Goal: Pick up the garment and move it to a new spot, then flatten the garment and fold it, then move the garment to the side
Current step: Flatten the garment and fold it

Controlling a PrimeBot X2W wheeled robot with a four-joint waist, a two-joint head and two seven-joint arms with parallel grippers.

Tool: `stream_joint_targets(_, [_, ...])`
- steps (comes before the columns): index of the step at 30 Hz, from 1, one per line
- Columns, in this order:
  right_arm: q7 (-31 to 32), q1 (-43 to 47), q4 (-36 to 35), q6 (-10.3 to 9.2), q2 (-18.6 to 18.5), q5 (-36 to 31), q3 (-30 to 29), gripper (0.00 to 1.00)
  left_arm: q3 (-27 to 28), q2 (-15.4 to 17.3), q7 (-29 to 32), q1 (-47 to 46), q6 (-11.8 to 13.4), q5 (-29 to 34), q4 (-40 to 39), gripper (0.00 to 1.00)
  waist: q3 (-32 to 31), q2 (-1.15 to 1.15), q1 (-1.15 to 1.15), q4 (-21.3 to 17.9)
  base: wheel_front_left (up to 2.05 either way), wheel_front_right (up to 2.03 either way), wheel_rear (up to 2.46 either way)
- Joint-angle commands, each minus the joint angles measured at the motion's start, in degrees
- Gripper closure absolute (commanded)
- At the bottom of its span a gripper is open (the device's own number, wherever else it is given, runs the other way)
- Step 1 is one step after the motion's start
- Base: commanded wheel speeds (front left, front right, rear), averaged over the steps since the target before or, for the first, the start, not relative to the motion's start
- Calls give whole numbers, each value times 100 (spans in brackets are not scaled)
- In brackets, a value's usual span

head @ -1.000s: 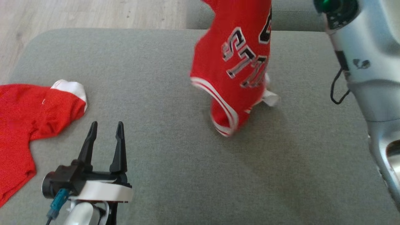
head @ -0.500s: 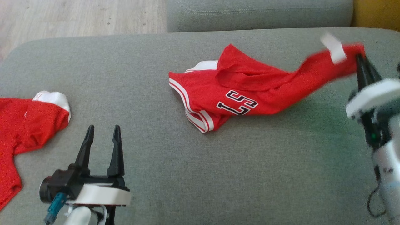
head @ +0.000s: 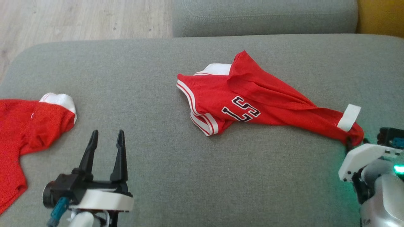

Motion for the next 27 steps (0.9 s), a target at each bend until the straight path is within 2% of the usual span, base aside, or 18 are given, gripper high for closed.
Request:
stream_joint_targets(1, [18, -124, -460, 44, 26, -54, 248, 0, 192, 130, -46, -115, 13, -21, -160, 0, -47, 0, 0, 16, 0, 0, 0])
stream_joint_targets(4, [-21, -17, -1115, 44, 82, 102, 753, 0, 179, 139, -39, -77, 25, -32, -176, 0, -100, 0, 0, 42, 0, 0, 0])
stream_joint_targets(8, [243, 12, -1997, 44, 95, 617, 1916, 0, 154, 148, -34, -77, 31, -33, -211, 0, -88, 0, 0, 95, 0, 0, 0])
stream_joint_targets(12, [688, -368, -2320, 44, 97, 1037, 2999, 0, 129, 143, -32, -165, 34, -12, -277, 0, 76, 0, 0, 169, 0, 0, 0])
stream_joint_targets(17, [782, -1256, -1664, 44, 97, 1098, 3594, 0, 12, 84, -30, -415, -43, 39, -266, 0, 372, 0, 0, 424, 0, 0, 0])
stream_joint_targets(27, [663, -2591, 237, 44, 98, 541, 3758, 0, -192, -110, -47, -819, -182, 133, -45, 0, 742, 0, 0, 943, 0, 0, 0])
